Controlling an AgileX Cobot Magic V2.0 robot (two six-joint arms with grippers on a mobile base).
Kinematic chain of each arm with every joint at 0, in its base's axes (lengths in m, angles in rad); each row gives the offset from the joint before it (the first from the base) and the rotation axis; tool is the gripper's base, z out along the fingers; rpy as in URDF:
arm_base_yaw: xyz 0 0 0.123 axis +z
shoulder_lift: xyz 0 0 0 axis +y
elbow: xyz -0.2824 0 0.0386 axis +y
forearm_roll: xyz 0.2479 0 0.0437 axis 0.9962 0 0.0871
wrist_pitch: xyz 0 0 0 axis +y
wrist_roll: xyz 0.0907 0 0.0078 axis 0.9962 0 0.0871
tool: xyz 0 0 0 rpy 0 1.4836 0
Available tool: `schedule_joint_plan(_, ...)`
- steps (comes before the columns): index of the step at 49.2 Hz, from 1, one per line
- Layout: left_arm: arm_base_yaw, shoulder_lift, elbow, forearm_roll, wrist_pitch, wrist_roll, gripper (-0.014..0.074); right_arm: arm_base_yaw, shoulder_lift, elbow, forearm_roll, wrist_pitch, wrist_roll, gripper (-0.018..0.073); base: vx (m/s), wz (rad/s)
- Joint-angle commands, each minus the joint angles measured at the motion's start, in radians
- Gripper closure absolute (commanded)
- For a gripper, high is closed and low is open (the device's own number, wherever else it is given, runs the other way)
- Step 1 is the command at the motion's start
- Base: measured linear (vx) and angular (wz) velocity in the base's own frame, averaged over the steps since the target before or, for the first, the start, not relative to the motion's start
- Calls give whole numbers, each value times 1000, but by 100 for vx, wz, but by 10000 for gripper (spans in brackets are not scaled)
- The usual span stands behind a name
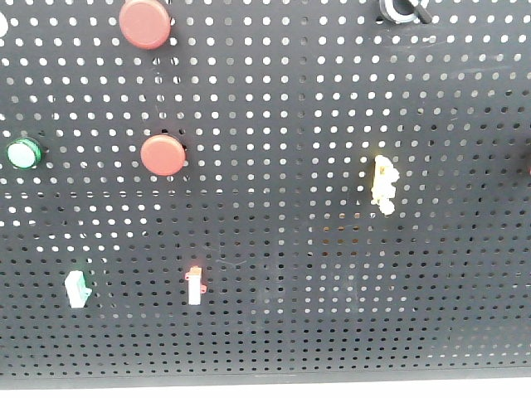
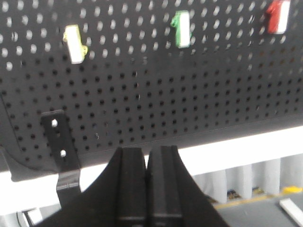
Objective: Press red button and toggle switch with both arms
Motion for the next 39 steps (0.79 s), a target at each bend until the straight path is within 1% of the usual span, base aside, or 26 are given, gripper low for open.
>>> schedule_joint_plan(1, 3, -15, 34, -9, -65, -8, 594, -7, 8, -29, -3, -73, -8, 562, 0, 0)
schedule_joint_plan(39, 3, -15, 33, -9, -65, -8, 594, -7, 8, -27, -4, -73, -8, 562, 0, 0)
